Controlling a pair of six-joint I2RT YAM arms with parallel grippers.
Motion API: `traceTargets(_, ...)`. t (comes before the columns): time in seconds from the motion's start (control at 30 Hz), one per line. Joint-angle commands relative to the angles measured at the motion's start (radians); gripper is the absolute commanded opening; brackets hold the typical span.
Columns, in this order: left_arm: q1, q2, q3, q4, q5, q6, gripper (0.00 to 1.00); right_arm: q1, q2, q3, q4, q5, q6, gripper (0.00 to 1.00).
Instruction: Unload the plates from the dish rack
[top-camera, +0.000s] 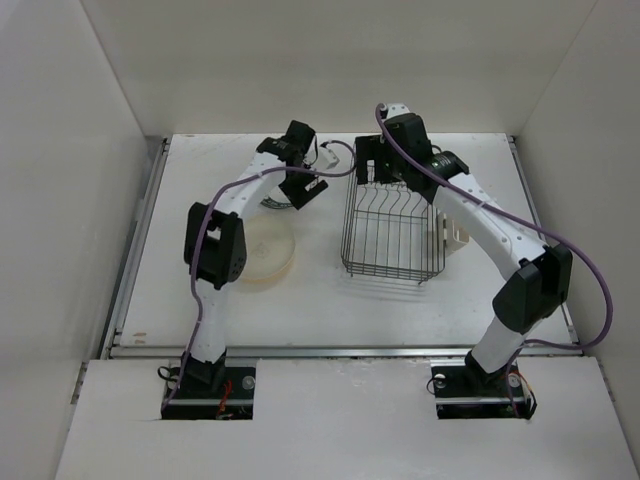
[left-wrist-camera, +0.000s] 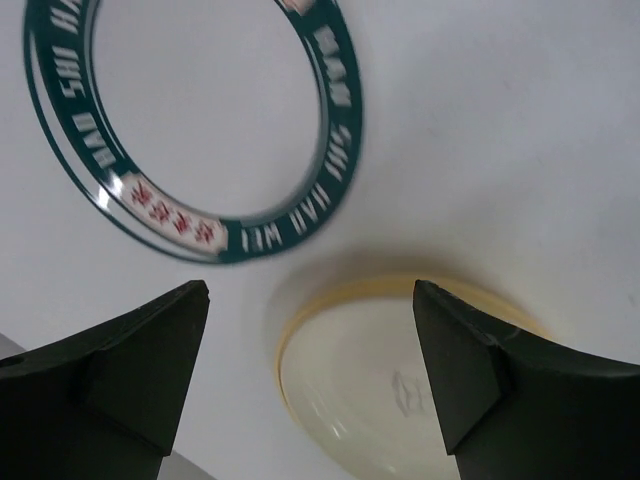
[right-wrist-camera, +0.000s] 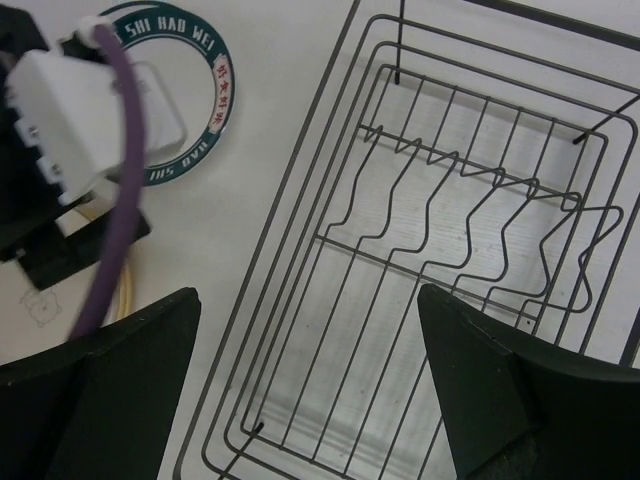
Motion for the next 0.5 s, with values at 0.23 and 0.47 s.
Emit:
traceTargets(0.23,-0.024,0.214,0.208,0.170,-0.106,-0.044,0.81,0.011,-0.044,0.012,0.025,0.071,0.001,0.95)
traceTargets(0.47,-0.024,0.271,0.228,0.172,-0.192,-0.071,0.84,0.011,-0.010,0.022,0.025,0.071,-0.008,0.95)
